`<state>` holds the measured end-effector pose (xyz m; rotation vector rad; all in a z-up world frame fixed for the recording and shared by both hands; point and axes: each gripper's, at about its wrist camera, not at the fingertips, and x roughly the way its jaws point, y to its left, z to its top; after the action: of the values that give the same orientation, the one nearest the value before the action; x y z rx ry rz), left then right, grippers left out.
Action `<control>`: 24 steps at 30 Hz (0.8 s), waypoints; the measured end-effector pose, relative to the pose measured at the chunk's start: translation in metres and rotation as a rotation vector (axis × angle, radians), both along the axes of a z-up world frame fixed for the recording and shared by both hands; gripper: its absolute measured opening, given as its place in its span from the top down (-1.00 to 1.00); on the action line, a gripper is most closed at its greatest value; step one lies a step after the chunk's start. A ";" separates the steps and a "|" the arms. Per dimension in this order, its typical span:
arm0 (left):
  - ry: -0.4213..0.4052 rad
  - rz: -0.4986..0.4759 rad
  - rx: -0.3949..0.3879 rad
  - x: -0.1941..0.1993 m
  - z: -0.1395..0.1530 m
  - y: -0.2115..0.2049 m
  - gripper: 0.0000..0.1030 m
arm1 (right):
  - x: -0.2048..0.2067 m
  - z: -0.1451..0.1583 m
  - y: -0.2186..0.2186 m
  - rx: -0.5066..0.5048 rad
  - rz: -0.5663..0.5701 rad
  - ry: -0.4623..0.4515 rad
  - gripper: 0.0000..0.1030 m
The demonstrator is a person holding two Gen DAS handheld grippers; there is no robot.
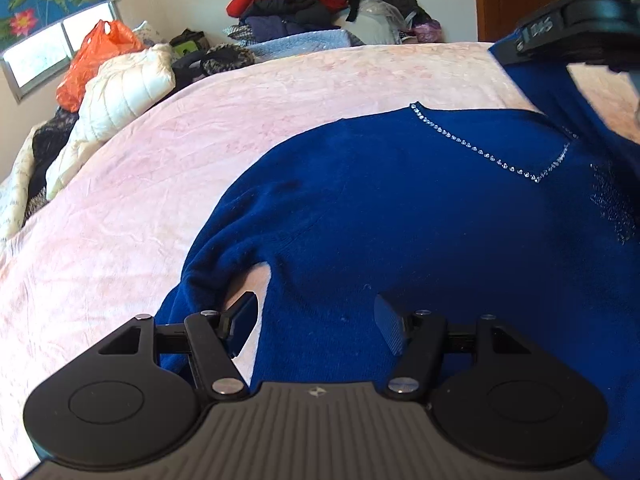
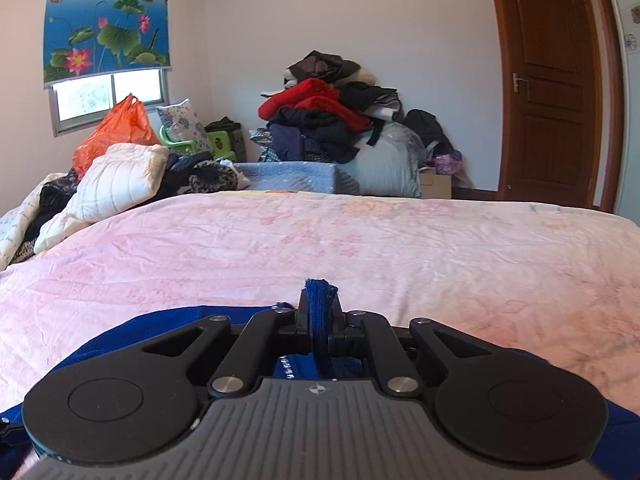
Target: Fold small clothes
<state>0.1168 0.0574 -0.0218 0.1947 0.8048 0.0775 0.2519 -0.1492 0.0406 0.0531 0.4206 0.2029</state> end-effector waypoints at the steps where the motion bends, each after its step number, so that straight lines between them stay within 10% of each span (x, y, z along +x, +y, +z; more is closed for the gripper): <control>1: 0.002 0.005 -0.017 -0.002 0.002 0.003 -0.24 | 0.003 -0.002 0.006 -0.004 0.011 0.005 0.78; 20: -0.032 0.116 -0.007 -0.043 0.024 0.053 -0.45 | 0.030 -0.031 0.123 -0.121 0.236 0.083 0.79; 24: -0.016 0.112 -0.022 -0.047 0.024 0.060 -0.45 | 0.037 -0.038 0.121 -0.056 0.286 0.165 0.20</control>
<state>0.0695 0.1171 0.0025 0.1277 0.7998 0.1757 0.2885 -0.0280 0.0025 -0.0462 0.5981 0.4707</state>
